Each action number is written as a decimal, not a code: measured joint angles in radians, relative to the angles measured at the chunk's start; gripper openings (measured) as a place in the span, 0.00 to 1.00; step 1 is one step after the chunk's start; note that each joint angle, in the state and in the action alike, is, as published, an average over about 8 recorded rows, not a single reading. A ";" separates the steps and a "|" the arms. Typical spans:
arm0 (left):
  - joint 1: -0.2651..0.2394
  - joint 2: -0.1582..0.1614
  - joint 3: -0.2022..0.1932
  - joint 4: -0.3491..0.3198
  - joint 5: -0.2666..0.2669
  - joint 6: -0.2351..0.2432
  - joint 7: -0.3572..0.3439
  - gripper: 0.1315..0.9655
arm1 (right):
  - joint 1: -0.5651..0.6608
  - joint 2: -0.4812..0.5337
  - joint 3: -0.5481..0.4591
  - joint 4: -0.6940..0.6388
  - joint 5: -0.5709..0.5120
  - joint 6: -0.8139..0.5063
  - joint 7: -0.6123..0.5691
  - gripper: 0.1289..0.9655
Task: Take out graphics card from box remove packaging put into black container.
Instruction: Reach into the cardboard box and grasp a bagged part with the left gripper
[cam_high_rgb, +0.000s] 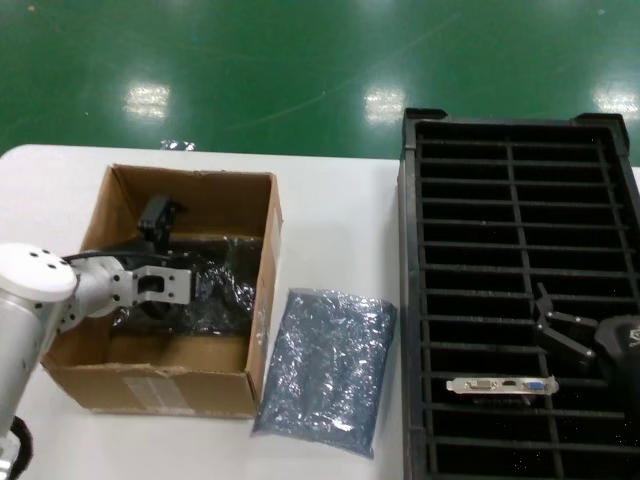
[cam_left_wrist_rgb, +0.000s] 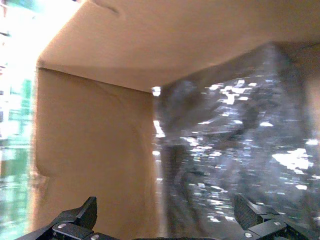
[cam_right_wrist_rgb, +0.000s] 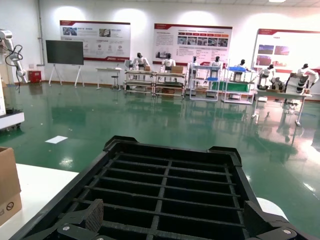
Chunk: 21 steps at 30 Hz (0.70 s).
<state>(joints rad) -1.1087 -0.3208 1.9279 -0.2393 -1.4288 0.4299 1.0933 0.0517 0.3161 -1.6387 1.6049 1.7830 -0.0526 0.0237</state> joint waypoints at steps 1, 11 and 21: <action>0.008 -0.001 -0.009 -0.016 -0.010 -0.009 0.020 1.00 | 0.000 0.000 0.000 0.000 0.000 0.000 0.000 1.00; 0.145 -0.048 -0.032 -0.283 0.059 0.005 -0.083 1.00 | 0.000 0.000 0.000 0.000 0.000 0.000 0.000 1.00; 0.235 -0.121 -0.029 -0.524 0.349 0.272 -0.463 1.00 | 0.000 0.000 0.000 0.000 0.000 0.000 0.000 1.00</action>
<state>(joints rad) -0.8733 -0.4416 1.8986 -0.7634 -1.0795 0.7023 0.6302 0.0517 0.3161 -1.6387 1.6049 1.7830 -0.0526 0.0238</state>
